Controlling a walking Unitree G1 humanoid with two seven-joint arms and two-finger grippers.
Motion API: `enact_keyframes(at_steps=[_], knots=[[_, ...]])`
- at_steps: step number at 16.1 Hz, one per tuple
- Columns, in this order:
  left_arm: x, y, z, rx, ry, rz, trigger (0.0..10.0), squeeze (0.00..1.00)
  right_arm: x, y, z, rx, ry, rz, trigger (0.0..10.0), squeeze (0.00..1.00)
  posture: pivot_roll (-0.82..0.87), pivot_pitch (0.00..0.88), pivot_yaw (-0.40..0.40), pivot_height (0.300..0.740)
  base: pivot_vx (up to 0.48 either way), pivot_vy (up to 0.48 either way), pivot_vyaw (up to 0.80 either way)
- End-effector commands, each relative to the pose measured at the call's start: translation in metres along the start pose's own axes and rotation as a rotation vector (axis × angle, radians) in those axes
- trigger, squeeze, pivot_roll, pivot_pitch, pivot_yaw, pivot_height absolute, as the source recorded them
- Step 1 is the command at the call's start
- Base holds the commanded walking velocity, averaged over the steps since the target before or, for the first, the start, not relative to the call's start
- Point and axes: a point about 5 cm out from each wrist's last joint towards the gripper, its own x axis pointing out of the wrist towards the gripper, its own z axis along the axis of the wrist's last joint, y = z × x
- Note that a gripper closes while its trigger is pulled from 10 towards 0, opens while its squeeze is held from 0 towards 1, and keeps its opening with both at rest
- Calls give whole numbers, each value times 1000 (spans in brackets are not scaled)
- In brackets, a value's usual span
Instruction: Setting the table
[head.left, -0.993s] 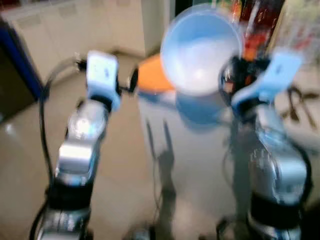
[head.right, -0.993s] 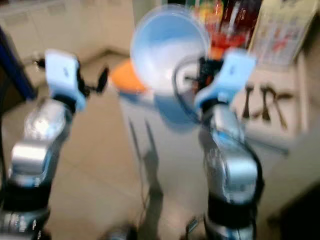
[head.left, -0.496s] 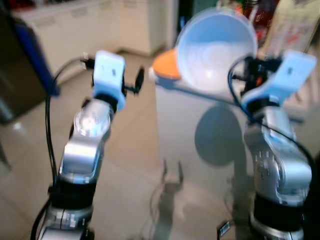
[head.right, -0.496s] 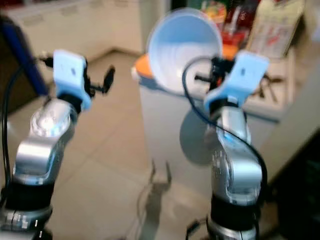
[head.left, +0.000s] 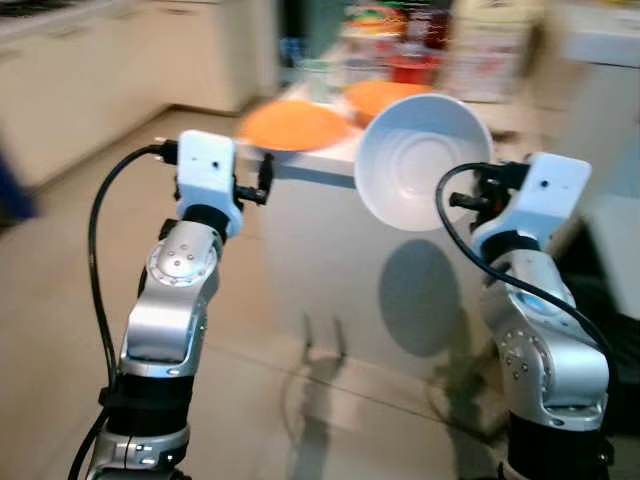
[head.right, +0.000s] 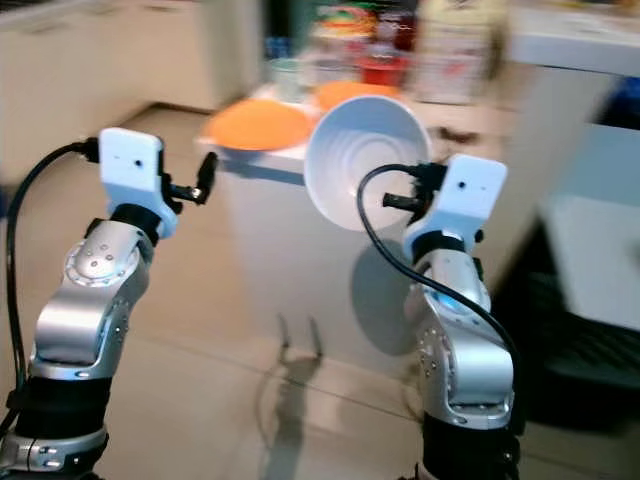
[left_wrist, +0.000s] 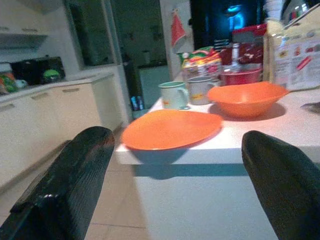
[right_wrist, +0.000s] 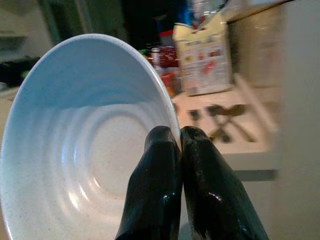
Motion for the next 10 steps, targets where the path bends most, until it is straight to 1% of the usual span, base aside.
enact_keyframes(at_steps=[1,2,3,4,5,6,8,10], knots=[[-1,-2,-1,3,-2,18,10000,0,4,0,3,-16,-4,28,10000,0,52,0,-31,740,0,-345,0],[-3,-2,-3,11,2,25,10000,0,9,0,-1,-26,12,36,10000,0,75,0,-46,740,0,-356,0],[-4,-1,-7,37,17,25,10000,0,12,-1,-9,-34,48,20,10000,0,86,0,-55,740,0,-375,0],[-4,-1,-7,42,16,27,10000,0,13,-1,-11,-35,55,16,10000,0,83,0,-53,740,0,-375,0],[-4,1,-7,17,19,42,10000,0,12,3,-10,-37,56,18,10000,0,72,0,-47,740,0,-454,0],[-2,0,-6,22,18,37,10000,0,10,3,-9,-32,49,16,10000,0,71,0,-44,740,0,-480,0],[0,-4,-1,23,2,27,10000,0,11,1,-8,-30,44,12,10000,0,73,0,-42,740,0,-480,0],[7,-9,9,48,-33,0,10000,0,15,-7,-4,12,27,-45,10000,0,58,0,-13,740,0,-480,0]])
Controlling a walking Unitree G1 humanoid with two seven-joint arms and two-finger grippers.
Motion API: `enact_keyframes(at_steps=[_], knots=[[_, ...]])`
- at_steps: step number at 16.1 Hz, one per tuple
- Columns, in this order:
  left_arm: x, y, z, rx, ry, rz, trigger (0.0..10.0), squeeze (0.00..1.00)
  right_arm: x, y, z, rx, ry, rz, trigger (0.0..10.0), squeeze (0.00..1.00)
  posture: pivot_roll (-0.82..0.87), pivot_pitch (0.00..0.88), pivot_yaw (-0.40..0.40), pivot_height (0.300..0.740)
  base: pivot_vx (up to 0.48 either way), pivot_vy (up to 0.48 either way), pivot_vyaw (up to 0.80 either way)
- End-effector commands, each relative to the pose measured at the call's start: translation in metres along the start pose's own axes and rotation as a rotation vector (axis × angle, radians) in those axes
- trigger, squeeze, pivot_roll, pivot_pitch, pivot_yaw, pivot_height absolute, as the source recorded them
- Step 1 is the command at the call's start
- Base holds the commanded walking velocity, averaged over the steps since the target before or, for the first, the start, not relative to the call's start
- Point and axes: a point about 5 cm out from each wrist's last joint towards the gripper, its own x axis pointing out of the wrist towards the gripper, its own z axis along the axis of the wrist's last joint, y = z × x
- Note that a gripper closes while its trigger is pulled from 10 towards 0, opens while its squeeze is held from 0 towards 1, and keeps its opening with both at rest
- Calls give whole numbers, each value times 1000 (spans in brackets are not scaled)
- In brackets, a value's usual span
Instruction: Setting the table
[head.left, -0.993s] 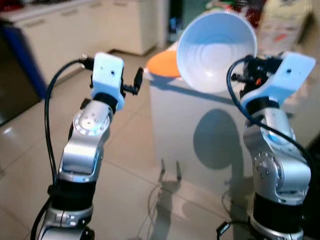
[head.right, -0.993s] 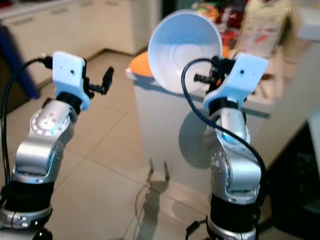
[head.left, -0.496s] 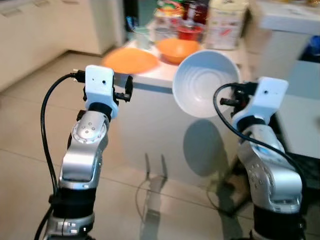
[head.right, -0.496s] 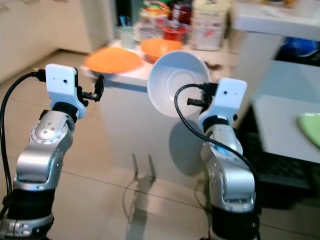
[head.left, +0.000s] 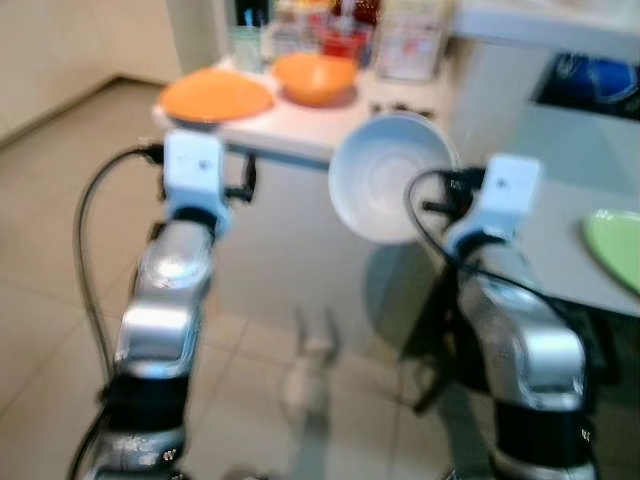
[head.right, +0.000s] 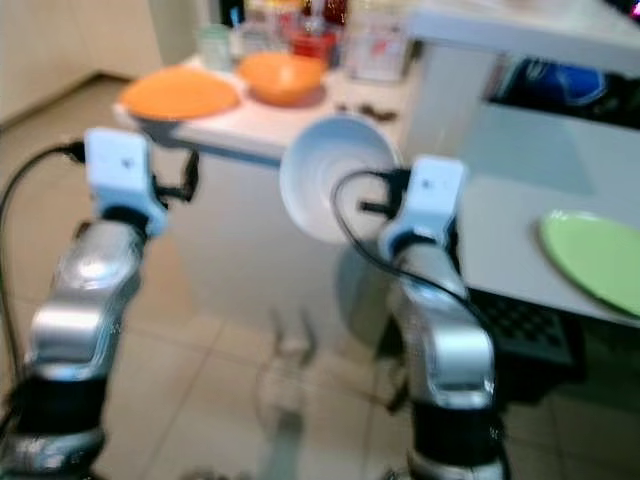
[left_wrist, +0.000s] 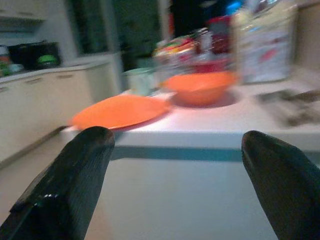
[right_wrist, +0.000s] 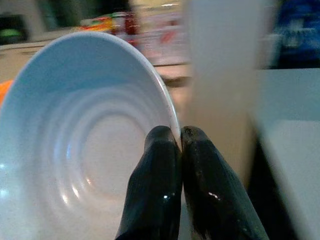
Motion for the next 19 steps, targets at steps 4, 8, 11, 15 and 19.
enact_keyframes(at_steps=[4,8,11,15,19], knots=[[10,-2,12,21,-45,-19,10000,0,0,-14,17,53,-80,-91,10000,0,47,0,12,740,0,-480,0],[9,-12,11,57,-52,-75,10000,0,2,-21,14,10,-74,-129,10000,0,42,0,22,740,0,-475,0],[10,-13,9,53,-46,-89,10000,0,0,-25,8,8,-36,-159,10000,0,24,0,45,740,0,-454,0],[11,-14,9,55,-50,-98,10000,0,1,-28,7,-13,-18,-164,10000,0,16,0,48,740,0,-449,0],[14,-15,10,30,-71,-103,10000,0,3,-28,9,-13,-15,-163,10000,0,12,0,50,740,0,-337,0]])
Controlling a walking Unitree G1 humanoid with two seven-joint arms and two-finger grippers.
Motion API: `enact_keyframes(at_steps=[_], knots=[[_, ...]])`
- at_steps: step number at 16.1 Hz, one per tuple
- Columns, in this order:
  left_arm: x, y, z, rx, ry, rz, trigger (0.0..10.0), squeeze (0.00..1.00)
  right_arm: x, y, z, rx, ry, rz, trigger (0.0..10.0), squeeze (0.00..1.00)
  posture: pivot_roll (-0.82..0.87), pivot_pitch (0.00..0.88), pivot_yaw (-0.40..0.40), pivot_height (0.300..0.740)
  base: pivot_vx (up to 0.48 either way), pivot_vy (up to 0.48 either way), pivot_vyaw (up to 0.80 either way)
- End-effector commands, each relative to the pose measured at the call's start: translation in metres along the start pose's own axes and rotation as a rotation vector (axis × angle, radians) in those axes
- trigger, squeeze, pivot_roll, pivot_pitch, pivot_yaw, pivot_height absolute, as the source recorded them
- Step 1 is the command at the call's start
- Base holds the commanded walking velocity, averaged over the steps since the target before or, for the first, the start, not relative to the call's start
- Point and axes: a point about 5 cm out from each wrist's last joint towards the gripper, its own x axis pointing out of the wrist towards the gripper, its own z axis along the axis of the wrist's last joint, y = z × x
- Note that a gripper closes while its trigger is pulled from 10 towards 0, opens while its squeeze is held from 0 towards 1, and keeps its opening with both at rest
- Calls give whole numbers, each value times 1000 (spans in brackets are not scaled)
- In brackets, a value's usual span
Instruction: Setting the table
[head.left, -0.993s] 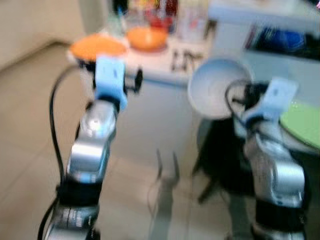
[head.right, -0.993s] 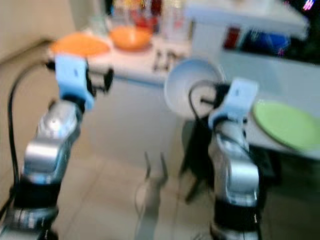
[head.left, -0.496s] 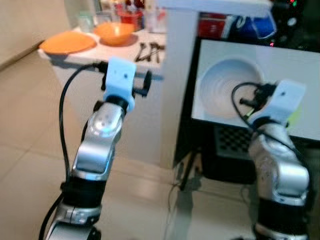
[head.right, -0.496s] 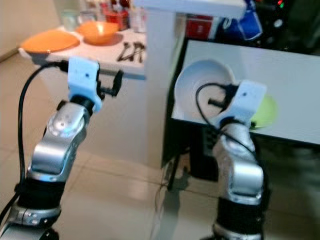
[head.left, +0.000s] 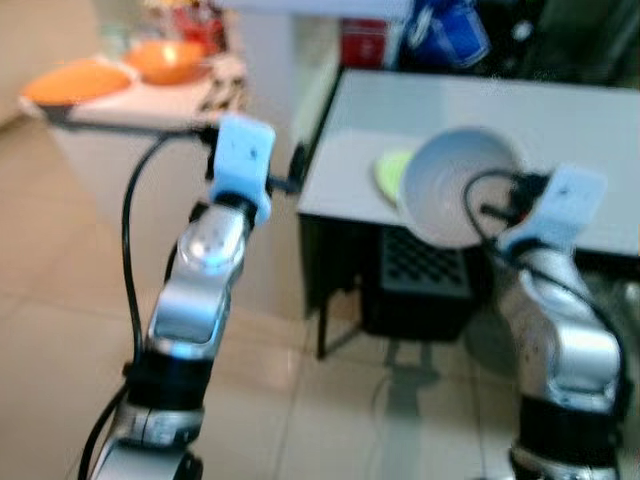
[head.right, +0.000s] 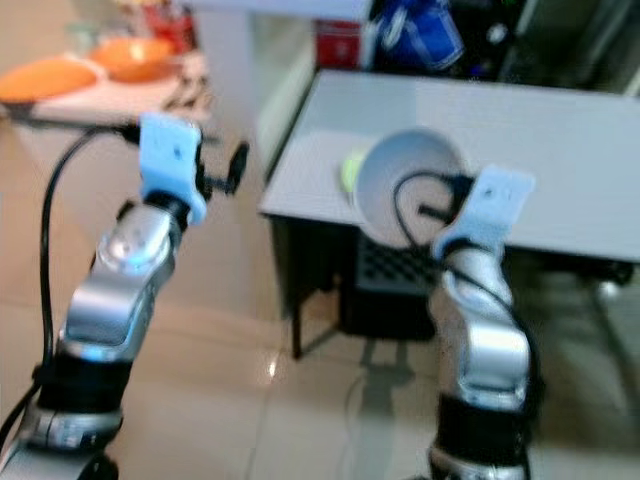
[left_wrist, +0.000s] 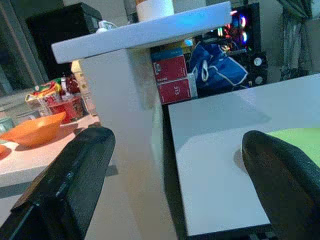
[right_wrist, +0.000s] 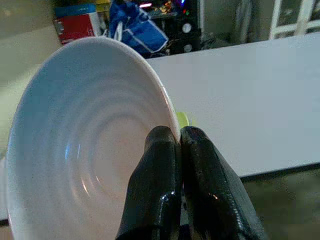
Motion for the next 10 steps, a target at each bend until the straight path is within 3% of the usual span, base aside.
enact_keyframes(at_steps=[1,4,8,10], knots=[[2,-1,5,-9,-19,-3,10000,0,1,2,11,12,-37,13,10000,0,10,0,51,740,0,0,0],[2,-5,7,-23,-41,-37,10000,0,2,2,9,-5,-3,32,10000,0,7,0,48,740,0,0,0],[0,-8,7,-37,-50,-74,10000,0,1,11,10,43,2,93,10000,0,7,0,47,740,0,0,0],[0,-8,7,-32,-53,-81,10000,0,1,12,9,45,11,87,10000,0,9,0,46,740,249,0,0]])
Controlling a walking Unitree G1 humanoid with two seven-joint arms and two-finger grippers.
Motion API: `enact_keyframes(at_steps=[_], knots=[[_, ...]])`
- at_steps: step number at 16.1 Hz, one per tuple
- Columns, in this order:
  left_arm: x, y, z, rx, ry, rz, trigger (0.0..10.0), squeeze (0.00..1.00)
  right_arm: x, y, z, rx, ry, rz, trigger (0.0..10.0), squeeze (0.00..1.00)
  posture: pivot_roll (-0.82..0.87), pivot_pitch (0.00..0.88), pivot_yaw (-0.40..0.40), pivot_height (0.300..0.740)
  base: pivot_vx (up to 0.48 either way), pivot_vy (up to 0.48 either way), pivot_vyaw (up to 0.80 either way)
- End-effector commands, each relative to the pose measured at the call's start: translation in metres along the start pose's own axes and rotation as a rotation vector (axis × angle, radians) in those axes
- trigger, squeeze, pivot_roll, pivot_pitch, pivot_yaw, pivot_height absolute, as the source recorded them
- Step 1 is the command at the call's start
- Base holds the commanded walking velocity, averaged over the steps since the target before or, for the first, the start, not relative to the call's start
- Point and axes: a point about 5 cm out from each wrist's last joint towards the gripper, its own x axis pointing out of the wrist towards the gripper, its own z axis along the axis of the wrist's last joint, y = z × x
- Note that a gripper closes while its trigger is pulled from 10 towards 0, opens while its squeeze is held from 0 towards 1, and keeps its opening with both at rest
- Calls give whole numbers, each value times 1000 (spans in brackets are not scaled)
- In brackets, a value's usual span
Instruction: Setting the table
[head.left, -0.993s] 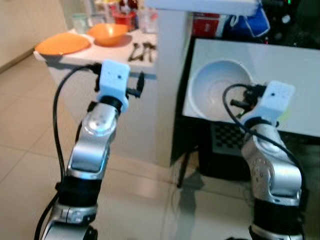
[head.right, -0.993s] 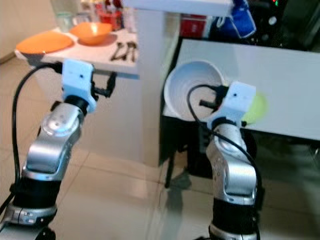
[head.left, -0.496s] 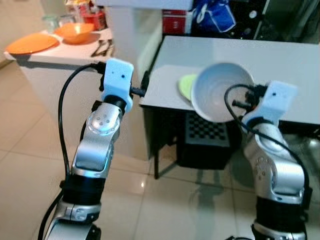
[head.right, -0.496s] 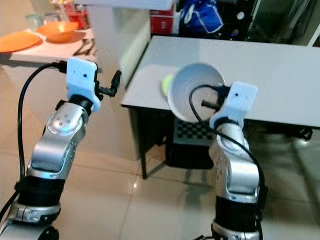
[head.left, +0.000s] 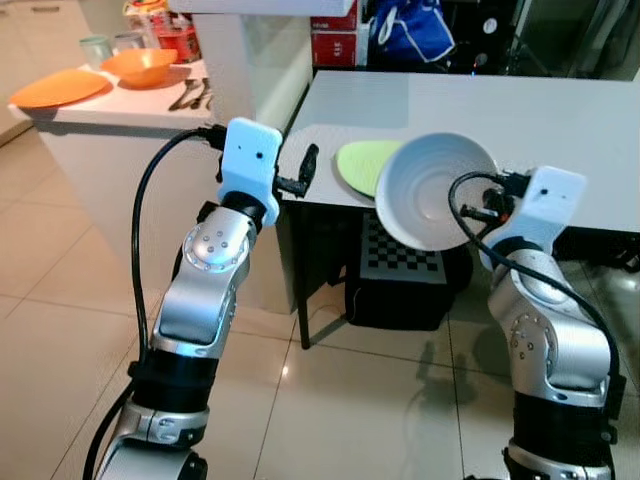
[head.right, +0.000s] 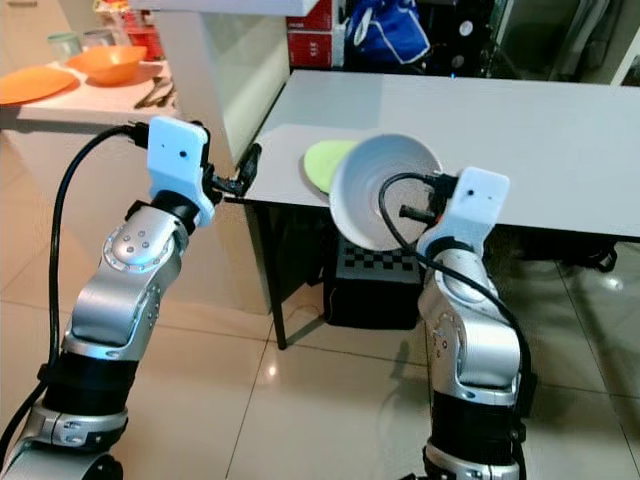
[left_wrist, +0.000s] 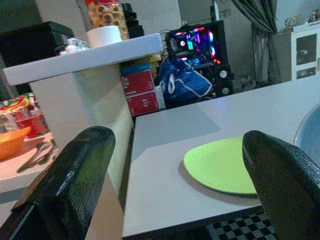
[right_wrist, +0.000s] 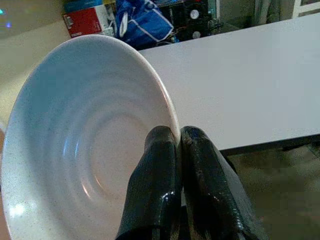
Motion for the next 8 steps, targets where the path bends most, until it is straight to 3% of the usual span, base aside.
enact_keyframes(at_steps=[1,7,8], knots=[[-1,2,3,6,-20,-8,10000,0,0,5,13,15,-44,12,10000,0,9,0,46,740,255,0,0],[-1,-2,4,-3,-27,-36,10000,0,1,4,13,29,-36,9,10000,0,6,0,47,740,312,0,0],[-1,-2,4,-4,-26,-36,10000,0,1,4,13,32,-36,13,10000,0,6,0,47,740,364,0,-563]])
